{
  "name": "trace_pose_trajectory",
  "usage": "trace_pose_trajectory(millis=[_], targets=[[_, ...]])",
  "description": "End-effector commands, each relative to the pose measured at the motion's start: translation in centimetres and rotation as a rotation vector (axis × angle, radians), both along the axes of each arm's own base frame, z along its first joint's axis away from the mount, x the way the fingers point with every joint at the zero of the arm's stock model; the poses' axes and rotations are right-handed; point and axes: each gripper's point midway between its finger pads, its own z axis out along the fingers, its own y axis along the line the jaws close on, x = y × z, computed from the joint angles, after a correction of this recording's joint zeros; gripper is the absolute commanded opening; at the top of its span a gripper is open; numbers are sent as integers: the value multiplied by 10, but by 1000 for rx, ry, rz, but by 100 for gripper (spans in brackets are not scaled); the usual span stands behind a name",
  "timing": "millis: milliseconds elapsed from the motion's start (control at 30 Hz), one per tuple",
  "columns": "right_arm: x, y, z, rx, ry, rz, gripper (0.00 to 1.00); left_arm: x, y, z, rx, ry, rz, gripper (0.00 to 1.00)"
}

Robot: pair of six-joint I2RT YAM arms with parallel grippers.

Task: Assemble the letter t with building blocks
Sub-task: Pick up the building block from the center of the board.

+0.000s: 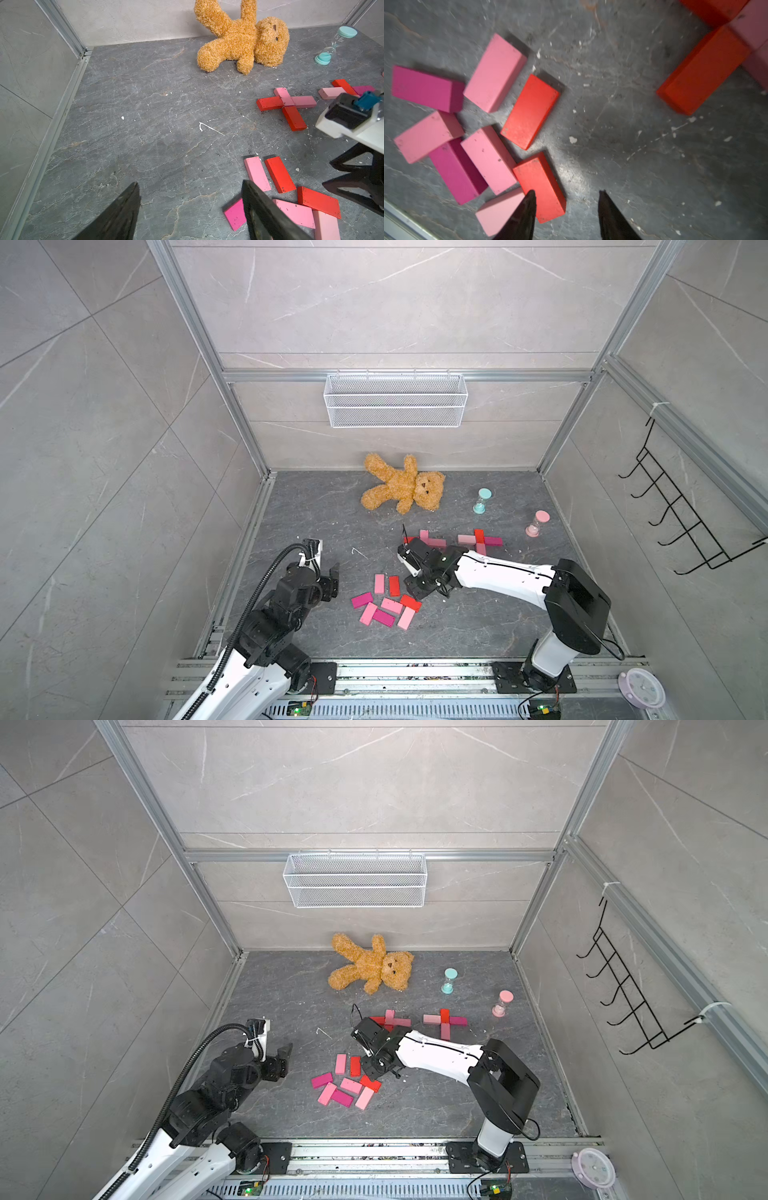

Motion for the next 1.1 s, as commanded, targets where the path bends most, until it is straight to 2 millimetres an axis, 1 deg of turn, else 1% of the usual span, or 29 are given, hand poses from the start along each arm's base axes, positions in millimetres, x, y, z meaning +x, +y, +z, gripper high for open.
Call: trace_pose_trajectory(millis=[0, 167, 300, 433, 733, 833, 900, 1000, 1033, 1067], targets=[[-6, 2, -11, -7, -1, 59, 49, 1, 7, 12, -9, -38, 37, 79], [-19, 12, -23, 8, 33, 138, 48, 1, 7, 11, -8, -39, 41, 79], [-23, 16, -30, 0, 46, 187, 48, 1, 9, 12, -7, -42, 45, 79], [-20, 17, -36, -26, 48, 196, 48, 1, 9, 13, -10, -45, 48, 79], [-24, 16, -43, -48, 70, 205, 45, 0, 9, 14, -14, -48, 47, 79], [-19, 11, -45, -83, 64, 159, 40, 0, 9, 13, -13, -47, 45, 79], [-14, 7, -46, -105, 58, 105, 32, 0, 9, 14, -15, -48, 46, 79], [-6, 3, -41, -130, 54, -14, 18, 0, 9, 15, -17, -50, 42, 79], [-5, 3, -38, -129, 60, -62, 17, -1, 9, 15, -17, -48, 41, 79], [-4, 4, -36, -123, 68, -101, 17, -1, 9, 15, -18, -50, 43, 79]])
